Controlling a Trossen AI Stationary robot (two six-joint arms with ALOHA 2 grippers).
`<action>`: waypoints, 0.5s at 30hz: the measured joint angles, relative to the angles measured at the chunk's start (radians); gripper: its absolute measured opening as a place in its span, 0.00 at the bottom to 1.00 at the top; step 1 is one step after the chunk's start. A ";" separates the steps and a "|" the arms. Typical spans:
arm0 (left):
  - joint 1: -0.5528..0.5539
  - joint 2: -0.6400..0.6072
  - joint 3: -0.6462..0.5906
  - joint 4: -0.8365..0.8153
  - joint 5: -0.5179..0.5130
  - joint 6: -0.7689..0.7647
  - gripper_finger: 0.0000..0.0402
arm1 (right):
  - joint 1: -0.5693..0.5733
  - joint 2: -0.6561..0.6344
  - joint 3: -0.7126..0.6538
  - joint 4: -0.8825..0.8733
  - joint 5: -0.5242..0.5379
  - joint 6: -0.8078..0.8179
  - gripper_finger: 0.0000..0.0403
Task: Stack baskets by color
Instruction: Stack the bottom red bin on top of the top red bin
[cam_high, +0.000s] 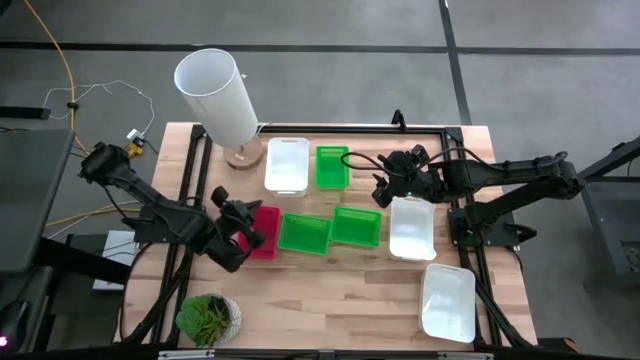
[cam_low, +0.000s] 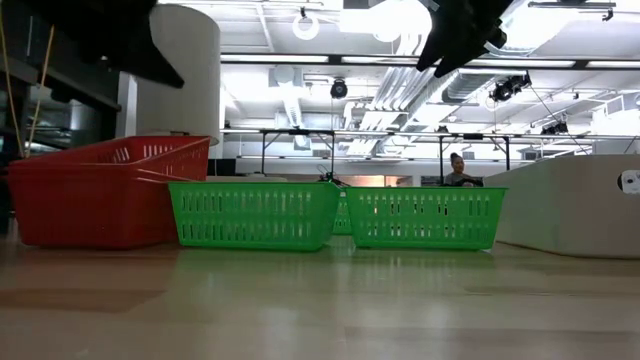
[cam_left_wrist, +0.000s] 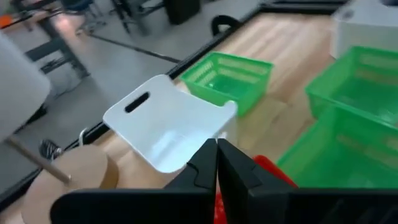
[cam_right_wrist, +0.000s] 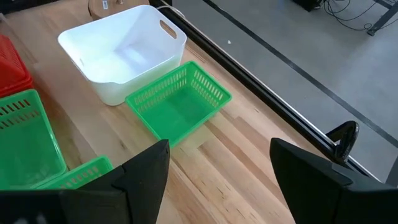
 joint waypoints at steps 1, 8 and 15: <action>0.006 0.000 -0.020 0.021 -0.011 -0.018 0.00 | 0.000 0.000 0.000 0.000 0.000 0.000 0.66; 0.036 0.000 -0.121 0.225 0.001 0.022 0.00 | 0.000 0.000 0.000 0.001 0.002 -0.003 0.66; 0.042 0.015 -0.196 0.369 0.002 0.029 0.00 | 0.000 0.000 0.000 0.001 0.004 -0.003 0.66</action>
